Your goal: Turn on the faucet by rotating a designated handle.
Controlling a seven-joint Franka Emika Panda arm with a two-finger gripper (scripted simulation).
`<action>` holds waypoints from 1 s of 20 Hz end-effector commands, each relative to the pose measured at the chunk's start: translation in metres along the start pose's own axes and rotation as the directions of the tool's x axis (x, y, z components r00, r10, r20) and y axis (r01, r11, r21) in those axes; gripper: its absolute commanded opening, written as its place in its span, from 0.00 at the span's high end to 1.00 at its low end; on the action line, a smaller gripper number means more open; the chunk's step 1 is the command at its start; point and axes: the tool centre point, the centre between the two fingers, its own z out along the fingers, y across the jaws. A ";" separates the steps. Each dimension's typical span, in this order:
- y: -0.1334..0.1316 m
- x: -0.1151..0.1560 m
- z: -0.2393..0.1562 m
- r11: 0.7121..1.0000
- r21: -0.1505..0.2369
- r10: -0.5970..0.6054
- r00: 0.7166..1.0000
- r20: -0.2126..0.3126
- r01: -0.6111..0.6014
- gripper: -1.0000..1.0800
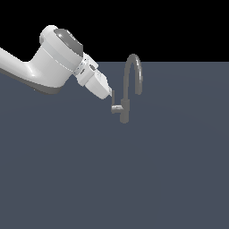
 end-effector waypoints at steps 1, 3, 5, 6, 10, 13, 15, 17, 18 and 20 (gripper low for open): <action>0.008 0.006 -0.002 1.000 -0.005 0.006 1.000 -0.001 -0.006 1.00; 0.014 0.008 -0.003 1.000 -0.005 0.006 1.000 -0.001 -0.006 1.00; 0.009 0.002 -0.002 1.000 0.002 -0.001 1.000 0.001 0.001 1.00; 0.012 0.002 -0.002 1.000 0.002 -0.001 1.000 0.001 0.001 1.00; 0.025 0.001 0.001 1.000 0.000 0.000 1.000 0.001 0.000 1.00; 0.034 0.000 0.003 1.000 -0.001 0.002 1.000 0.000 -0.002 1.00; 0.041 -0.001 0.004 1.000 -0.001 0.002 1.000 0.000 -0.002 1.00; 0.047 -0.001 0.005 1.000 -0.002 0.003 1.000 0.000 -0.003 1.00; 0.051 -0.002 0.006 1.000 -0.003 0.004 1.000 0.000 -0.004 1.00; 0.057 -0.002 0.008 1.000 -0.003 0.004 1.000 0.000 -0.004 1.00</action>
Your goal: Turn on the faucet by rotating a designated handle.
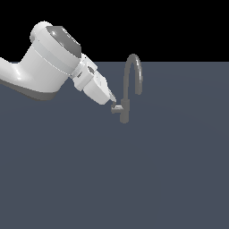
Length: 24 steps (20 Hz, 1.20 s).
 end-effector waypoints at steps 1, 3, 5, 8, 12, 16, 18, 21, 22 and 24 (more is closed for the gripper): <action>0.019 -0.002 0.011 1.000 -0.028 -0.004 1.000 -0.006 0.004 1.00; 0.022 -0.002 0.012 1.000 -0.028 -0.004 1.000 -0.006 0.003 1.00; 0.015 -0.006 0.005 1.000 -0.005 -0.007 1.000 -0.005 0.007 1.00; 0.025 -0.014 0.015 1.000 -0.012 -0.006 1.000 -0.005 0.006 1.00; 0.038 -0.023 0.030 1.000 -0.020 -0.005 1.000 -0.006 0.004 1.00; 0.051 -0.034 0.044 1.000 -0.028 -0.003 1.000 -0.006 0.003 1.00; 0.038 -0.032 0.027 1.000 0.006 -0.004 1.000 -0.005 0.004 1.00; 0.039 -0.042 0.041 1.000 -0.004 -0.004 1.000 -0.005 0.004 1.00; 0.040 -0.045 0.046 1.000 -0.007 -0.004 1.000 -0.005 0.004 1.00; 0.040 -0.052 0.055 1.000 -0.013 -0.004 1.000 -0.005 0.003 1.00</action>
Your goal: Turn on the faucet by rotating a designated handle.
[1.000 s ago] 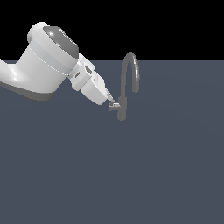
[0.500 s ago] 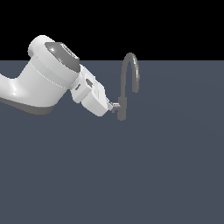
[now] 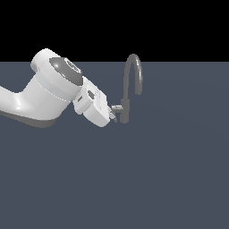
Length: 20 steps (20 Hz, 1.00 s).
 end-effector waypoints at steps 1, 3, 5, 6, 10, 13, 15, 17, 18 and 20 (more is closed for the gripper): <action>0.009 -0.009 0.021 1.000 -0.026 -0.006 1.000 -0.008 0.005 1.00; 0.010 -0.016 0.030 0.999 -0.032 -0.006 1.000 -0.008 0.005 1.00; 0.010 -0.022 0.039 0.999 -0.038 -0.006 1.000 -0.008 0.005 1.00; 0.010 -0.022 0.039 0.999 -0.038 -0.006 1.000 -0.008 0.005 1.00; -0.009 -0.018 0.019 1.000 0.004 0.005 1.000 -0.010 -0.005 1.00; -0.013 -0.024 0.028 1.000 -0.005 0.003 1.000 -0.010 -0.003 1.00; -0.016 -0.028 0.034 1.000 -0.010 0.002 1.000 -0.010 -0.002 1.00; -0.019 -0.032 0.040 1.000 -0.016 0.000 1.000 -0.009 0.000 1.00; -0.020 -0.034 0.043 1.000 -0.019 0.000 1.000 -0.009 0.000 1.00; -0.022 -0.038 0.049 1.000 -0.024 -0.002 1.000 -0.009 0.002 1.00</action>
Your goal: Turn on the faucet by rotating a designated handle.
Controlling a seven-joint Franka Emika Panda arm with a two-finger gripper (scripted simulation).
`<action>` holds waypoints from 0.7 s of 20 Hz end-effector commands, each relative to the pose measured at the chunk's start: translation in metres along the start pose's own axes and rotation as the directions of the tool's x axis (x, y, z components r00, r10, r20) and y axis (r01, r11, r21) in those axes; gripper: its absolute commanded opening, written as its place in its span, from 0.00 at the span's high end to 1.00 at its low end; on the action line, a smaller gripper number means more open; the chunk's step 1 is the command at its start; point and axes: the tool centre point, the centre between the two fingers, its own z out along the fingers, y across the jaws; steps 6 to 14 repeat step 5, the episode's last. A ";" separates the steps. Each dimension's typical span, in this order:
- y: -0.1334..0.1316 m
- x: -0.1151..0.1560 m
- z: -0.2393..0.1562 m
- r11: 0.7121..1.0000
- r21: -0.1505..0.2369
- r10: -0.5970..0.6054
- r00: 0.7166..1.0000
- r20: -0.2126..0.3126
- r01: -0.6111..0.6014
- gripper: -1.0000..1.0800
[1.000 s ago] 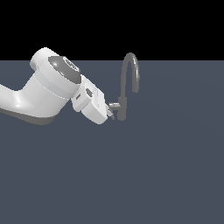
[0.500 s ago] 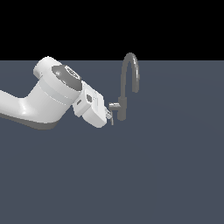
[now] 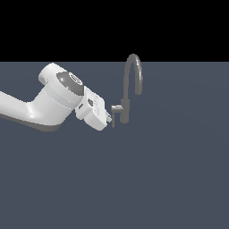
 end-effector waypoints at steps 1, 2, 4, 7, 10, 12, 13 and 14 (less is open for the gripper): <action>0.010 -0.004 0.028 0.999 -0.039 -0.011 1.000 -0.015 0.010 1.00; 0.009 -0.006 0.031 0.999 -0.042 -0.011 1.000 -0.015 0.011 1.00; 0.006 -0.010 0.036 0.999 -0.047 -0.013 1.000 -0.015 0.012 1.00; 0.006 -0.010 0.036 0.999 -0.047 -0.013 1.000 -0.015 0.012 1.00; 0.006 -0.010 0.036 0.999 -0.047 -0.013 1.000 -0.015 0.012 1.00; 0.006 -0.010 0.036 0.999 -0.047 -0.013 1.000 -0.015 0.012 1.00; 0.006 -0.010 0.036 0.999 -0.047 -0.013 1.000 -0.015 0.012 1.00; 0.006 -0.010 0.036 0.999 -0.047 -0.013 1.000 -0.015 0.012 1.00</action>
